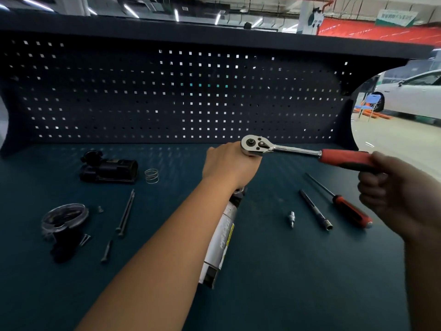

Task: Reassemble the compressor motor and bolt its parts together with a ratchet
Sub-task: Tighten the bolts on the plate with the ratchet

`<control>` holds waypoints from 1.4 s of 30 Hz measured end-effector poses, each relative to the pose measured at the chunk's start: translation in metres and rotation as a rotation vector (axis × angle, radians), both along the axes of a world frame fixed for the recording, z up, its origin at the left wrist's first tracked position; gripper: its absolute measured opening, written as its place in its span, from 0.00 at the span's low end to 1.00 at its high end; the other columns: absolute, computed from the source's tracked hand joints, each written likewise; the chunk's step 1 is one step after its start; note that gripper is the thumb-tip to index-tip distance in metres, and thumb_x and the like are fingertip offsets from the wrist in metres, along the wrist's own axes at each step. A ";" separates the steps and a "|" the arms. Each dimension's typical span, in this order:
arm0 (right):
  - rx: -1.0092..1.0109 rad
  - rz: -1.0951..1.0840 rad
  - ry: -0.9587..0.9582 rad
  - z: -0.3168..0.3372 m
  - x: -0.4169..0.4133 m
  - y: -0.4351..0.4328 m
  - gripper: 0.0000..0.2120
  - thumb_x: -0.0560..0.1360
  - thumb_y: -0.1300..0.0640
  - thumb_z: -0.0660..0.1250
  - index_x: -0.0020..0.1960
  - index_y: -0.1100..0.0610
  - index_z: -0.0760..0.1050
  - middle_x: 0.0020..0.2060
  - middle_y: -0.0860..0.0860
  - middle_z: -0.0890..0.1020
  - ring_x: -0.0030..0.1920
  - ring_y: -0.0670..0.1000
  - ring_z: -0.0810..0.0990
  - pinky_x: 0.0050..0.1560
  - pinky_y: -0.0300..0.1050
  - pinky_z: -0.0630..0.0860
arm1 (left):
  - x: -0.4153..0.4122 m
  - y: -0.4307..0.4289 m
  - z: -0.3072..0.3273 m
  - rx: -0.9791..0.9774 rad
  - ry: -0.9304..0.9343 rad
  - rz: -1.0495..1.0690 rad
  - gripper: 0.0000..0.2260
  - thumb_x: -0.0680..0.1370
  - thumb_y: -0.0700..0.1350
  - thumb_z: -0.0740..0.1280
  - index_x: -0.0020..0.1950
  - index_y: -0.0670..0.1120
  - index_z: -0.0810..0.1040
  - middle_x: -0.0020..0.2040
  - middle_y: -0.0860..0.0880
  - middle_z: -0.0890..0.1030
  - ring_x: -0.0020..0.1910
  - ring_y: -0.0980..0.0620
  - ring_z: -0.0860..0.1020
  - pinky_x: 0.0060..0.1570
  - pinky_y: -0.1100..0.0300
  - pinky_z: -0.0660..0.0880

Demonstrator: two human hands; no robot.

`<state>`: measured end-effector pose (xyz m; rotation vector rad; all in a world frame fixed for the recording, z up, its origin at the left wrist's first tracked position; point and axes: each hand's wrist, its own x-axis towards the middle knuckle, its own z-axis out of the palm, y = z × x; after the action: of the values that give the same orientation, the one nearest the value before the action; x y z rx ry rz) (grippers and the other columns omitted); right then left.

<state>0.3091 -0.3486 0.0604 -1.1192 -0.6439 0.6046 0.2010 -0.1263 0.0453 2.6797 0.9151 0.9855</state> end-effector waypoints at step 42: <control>-0.205 0.777 -0.025 -0.049 -0.133 0.044 0.12 0.74 0.49 0.65 0.53 0.56 0.76 0.41 0.62 0.83 0.32 0.54 0.83 0.30 0.40 0.78 | -0.015 -0.007 0.009 -0.117 -0.078 -0.131 0.21 0.76 0.57 0.63 0.28 0.48 0.65 0.28 0.51 0.72 0.36 0.46 0.74 0.41 0.55 0.71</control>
<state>0.1759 -0.3051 0.0111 -1.0466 -1.0654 1.3441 0.1856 -0.1337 0.0546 2.5487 0.7472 0.9694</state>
